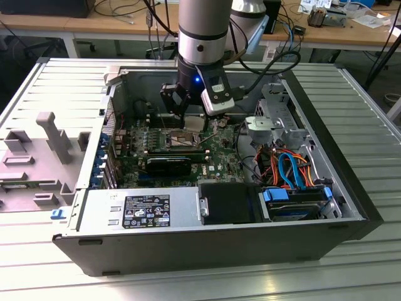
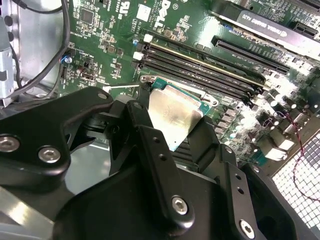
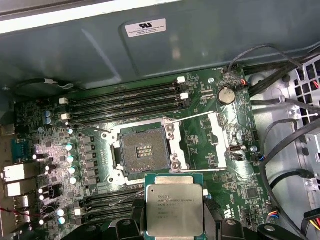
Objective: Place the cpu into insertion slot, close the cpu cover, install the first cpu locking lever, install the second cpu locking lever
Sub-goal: 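Place the cpu into insertion slot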
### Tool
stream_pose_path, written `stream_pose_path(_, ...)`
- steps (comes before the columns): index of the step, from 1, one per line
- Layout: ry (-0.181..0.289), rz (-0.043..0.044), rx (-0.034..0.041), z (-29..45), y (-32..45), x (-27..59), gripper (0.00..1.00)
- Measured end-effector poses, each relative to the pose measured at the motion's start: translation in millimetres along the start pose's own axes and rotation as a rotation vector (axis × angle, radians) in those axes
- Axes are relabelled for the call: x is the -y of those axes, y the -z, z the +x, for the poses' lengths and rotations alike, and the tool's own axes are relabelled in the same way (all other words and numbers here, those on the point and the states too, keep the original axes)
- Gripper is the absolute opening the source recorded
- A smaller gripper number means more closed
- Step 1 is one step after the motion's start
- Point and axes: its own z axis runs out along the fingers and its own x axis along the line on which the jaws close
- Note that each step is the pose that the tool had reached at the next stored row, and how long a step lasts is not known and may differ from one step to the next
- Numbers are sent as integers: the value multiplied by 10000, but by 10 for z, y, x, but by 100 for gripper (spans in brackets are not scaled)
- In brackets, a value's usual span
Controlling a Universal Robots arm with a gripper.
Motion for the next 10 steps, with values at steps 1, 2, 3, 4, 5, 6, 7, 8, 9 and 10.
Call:
stream_pose_path(1, -27, 0, 1, 0, 0, 0, 55)
stream_pose_path(2, -73, 0, 4, 0, -1, 0, 55)
stream_pose_path(3, -120, -1, 7, 0, -2, 0, 55)
stream_pose_path(4, -180, -3, 10, 0, -3, 0, 55)
stream_pose_path(5, -251, -4, 14, 0, -4, 0, 55)
stream_pose_path(6, -287, -4, 17, 0, -5, 0, 55)
stream_pose_path(7, -323, -5, 19, 0, -5, 0, 55)
stream_pose_path(8, -374, -6, 22, 0, -6, 1, 55)
stream_pose_path(9, -426, -8, 25, 0, -7, 0, 55)
stream_pose_path(10, -458, -8, 27, 0, -8, 0, 55)
